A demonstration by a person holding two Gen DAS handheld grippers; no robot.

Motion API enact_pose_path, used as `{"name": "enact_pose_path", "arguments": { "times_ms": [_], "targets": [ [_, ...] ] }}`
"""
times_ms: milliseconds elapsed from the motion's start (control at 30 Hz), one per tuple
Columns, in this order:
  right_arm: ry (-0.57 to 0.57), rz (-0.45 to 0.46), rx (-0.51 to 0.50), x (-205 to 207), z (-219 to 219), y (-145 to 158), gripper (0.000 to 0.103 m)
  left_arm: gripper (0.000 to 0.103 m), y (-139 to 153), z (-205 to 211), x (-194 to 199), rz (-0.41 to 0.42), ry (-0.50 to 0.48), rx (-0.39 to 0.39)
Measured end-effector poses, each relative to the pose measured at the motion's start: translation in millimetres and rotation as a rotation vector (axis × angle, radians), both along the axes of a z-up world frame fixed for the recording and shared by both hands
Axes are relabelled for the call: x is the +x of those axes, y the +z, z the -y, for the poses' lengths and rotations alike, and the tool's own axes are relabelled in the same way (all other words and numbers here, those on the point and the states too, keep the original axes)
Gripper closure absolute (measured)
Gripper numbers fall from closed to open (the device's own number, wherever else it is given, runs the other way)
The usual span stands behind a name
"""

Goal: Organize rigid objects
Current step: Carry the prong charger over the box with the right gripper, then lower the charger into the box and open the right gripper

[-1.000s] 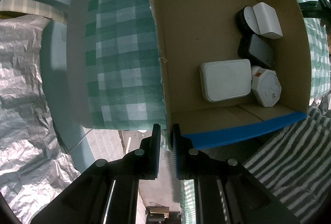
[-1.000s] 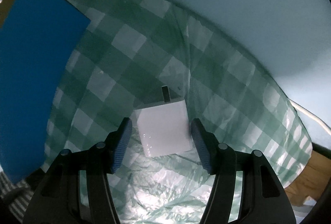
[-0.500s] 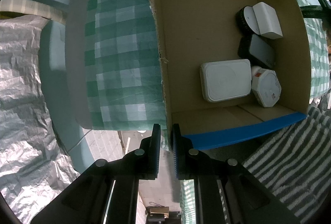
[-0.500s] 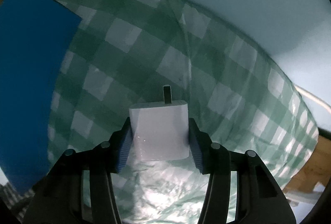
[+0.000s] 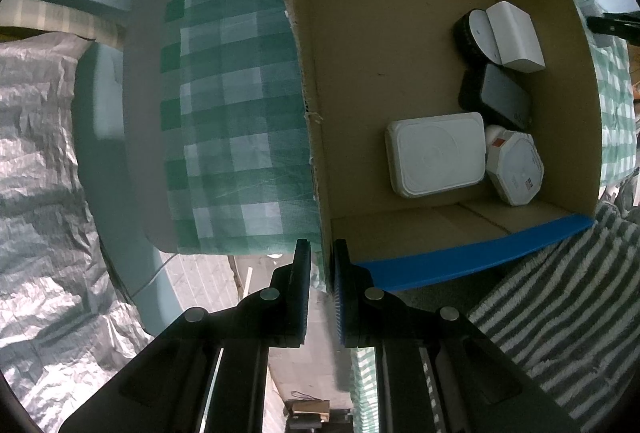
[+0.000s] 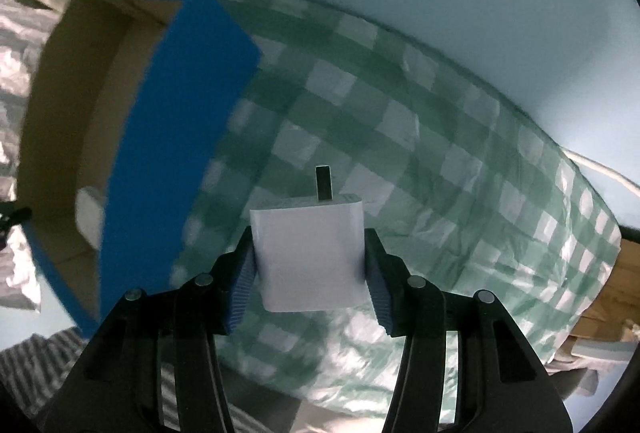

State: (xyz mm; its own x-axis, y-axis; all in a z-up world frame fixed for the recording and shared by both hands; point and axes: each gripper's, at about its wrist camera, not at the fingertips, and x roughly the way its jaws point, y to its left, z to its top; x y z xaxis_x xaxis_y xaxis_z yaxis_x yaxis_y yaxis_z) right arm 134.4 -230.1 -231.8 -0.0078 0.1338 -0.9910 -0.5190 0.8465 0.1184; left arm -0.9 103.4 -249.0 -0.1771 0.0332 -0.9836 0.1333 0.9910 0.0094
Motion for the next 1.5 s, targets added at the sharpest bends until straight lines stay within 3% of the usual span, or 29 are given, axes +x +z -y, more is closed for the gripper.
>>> {"name": "enact_pose_path", "arguments": {
  "times_ms": [233,533,1100,1500],
  "targets": [
    [0.045,0.016,0.054,-30.5,-24.5,44.7,0.052,0.092,0.9,0.8,0.9,0.0,-0.004,0.0],
    [0.137,0.023,0.118,-62.1,-71.9,69.9,0.052,0.092,0.9,0.7,1.0,0.001,-0.005,0.0],
    [0.249,-0.028,0.086,-98.8,-150.5,30.2,0.052,0.092,1.0,1.8,4.1,0.007,-0.009,-0.007],
    [0.227,-0.064,0.017,-106.2,-153.7,-10.0,0.052,0.092,1.5,1.8,2.3,0.014,-0.011,-0.012]
  ]
}}
